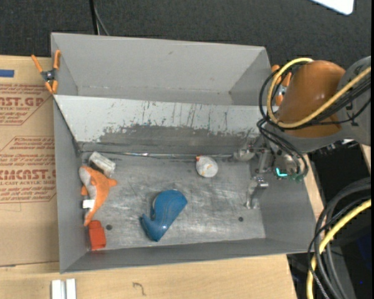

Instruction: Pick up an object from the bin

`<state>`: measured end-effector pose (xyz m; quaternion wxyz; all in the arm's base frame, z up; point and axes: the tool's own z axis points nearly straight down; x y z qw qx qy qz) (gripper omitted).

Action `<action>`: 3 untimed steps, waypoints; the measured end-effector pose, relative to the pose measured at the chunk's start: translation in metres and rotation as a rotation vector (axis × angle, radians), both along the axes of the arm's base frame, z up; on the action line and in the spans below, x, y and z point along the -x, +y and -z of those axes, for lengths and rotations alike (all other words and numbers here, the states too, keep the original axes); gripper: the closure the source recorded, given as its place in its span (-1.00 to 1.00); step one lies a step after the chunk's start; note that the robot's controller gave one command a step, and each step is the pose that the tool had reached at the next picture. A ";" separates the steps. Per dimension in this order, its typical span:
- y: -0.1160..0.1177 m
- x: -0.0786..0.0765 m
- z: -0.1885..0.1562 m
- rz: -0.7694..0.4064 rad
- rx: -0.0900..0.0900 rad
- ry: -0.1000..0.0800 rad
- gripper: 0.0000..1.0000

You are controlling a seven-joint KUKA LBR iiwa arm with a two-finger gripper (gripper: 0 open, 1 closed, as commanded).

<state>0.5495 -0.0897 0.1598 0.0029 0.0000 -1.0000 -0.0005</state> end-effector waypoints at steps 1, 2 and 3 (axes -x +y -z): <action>0.000 -0.002 -0.004 -0.001 0.001 -0.007 -1.00; 0.012 -0.009 0.003 -0.045 0.003 -0.009 -1.00; 0.047 -0.032 0.005 -0.187 0.000 -0.007 -1.00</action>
Offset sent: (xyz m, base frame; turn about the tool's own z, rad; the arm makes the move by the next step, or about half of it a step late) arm 0.0232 0.0478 -0.0209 -0.1527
